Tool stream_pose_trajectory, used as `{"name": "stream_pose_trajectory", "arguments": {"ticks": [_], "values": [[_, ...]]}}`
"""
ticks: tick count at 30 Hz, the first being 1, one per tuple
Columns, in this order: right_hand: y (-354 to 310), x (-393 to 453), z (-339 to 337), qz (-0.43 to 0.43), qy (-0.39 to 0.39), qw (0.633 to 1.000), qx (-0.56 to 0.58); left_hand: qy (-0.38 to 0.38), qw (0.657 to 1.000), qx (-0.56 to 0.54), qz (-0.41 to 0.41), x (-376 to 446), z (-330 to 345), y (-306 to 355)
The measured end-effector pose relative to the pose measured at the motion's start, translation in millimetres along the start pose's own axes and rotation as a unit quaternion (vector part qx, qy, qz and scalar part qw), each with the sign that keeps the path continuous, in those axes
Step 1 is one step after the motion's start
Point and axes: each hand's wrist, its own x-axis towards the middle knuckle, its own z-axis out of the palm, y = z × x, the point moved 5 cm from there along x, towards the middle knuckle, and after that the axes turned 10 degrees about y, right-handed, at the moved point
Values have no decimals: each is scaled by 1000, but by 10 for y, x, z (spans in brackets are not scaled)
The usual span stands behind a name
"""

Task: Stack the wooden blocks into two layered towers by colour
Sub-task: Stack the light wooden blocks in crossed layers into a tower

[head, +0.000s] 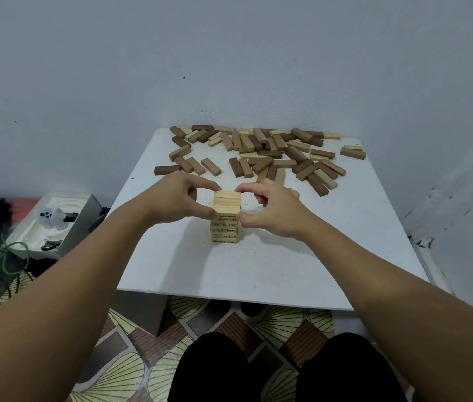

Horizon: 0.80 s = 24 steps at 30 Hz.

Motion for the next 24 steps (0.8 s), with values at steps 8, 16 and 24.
{"name": "stream_pose_trajectory", "arguments": {"ticks": [8, 16, 24], "values": [[31, 3, 60, 14, -16, 1000, 5, -21, 1000, -2, -4, 35, 20, -59], [72, 9, 54, 15, -15, 1000, 21, -37, 998, -40, -25, 61, 47, -112], [112, -9, 87, 29, -20, 998, 47, -36, 994, -93, -38, 59, 57, -186]]}}
